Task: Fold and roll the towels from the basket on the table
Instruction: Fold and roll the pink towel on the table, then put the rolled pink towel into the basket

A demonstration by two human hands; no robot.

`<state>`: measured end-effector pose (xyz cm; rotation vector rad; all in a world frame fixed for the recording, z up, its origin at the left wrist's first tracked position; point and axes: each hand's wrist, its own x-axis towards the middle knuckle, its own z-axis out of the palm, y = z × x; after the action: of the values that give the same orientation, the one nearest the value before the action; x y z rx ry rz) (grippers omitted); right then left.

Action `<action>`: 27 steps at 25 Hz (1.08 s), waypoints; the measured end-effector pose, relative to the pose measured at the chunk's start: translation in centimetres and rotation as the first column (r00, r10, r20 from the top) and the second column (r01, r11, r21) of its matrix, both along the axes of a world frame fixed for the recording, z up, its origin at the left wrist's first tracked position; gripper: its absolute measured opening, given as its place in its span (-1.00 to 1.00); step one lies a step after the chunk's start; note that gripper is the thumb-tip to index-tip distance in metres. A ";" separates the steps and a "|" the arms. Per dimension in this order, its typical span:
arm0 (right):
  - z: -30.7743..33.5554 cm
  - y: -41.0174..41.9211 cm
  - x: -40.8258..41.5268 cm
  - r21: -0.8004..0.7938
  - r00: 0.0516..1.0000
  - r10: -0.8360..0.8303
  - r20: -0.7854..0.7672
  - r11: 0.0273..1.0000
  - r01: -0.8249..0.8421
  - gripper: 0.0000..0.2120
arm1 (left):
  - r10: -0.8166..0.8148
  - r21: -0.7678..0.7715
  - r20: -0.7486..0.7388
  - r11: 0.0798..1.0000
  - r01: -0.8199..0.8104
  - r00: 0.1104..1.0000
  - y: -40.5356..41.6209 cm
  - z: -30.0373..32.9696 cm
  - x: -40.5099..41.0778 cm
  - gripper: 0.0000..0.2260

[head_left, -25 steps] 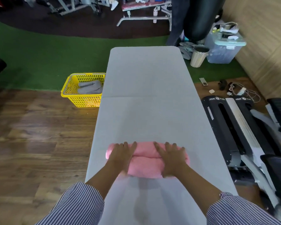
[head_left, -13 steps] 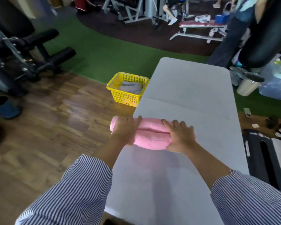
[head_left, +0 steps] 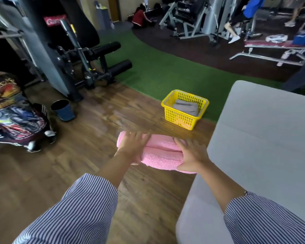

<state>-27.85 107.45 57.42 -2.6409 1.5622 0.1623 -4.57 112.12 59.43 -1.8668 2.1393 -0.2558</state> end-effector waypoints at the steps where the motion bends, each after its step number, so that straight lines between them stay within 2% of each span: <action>1: -0.1 -0.1 1.7 -0.005 1.000 0.008 -0.002 1.000 -0.008 0.01 | 0.002 -0.001 0.000 1.000 -0.002 1.000 -0.1 -0.1 1.8 -0.08; 5: -0.8 -1.8 6.3 0.005 1.000 0.010 -0.011 1.000 -0.010 0.02 | -0.020 0.025 -0.031 0.999 0.021 0.999 -2.3 -1.3 6.8 -0.07; 10: -2.1 -7.6 7.6 0.058 0.999 -0.043 -0.025 0.997 0.044 0.03 | -0.071 0.064 -0.067 0.995 0.075 0.995 -8.9 -3.3 8.5 -0.05; 18: -4.1 -25.0 10.1 0.139 0.992 -0.125 -0.017 0.982 0.126 0.02 | -0.094 0.127 -0.113 0.986 0.108 0.989 -28.3 -4.3 10.9 -0.10; 21: -4.1 -31.8 10.2 0.131 0.986 -0.165 -0.011 0.977 0.165 0.05 | -0.129 0.102 -0.135 0.984 0.143 0.982 -36.0 -4.6 11.3 -0.13; 27: -5.9 -42.7 10.3 0.181 0.969 -0.244 -0.033 0.952 0.245 0.03 | -0.173 0.212 -0.129 0.957 0.197 0.976 -48.5 -7.2 11.4 -0.16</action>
<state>-17.56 64.80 51.53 -2.2900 1.7669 0.2899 6.86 63.57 52.19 -1.5907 2.3111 0.0508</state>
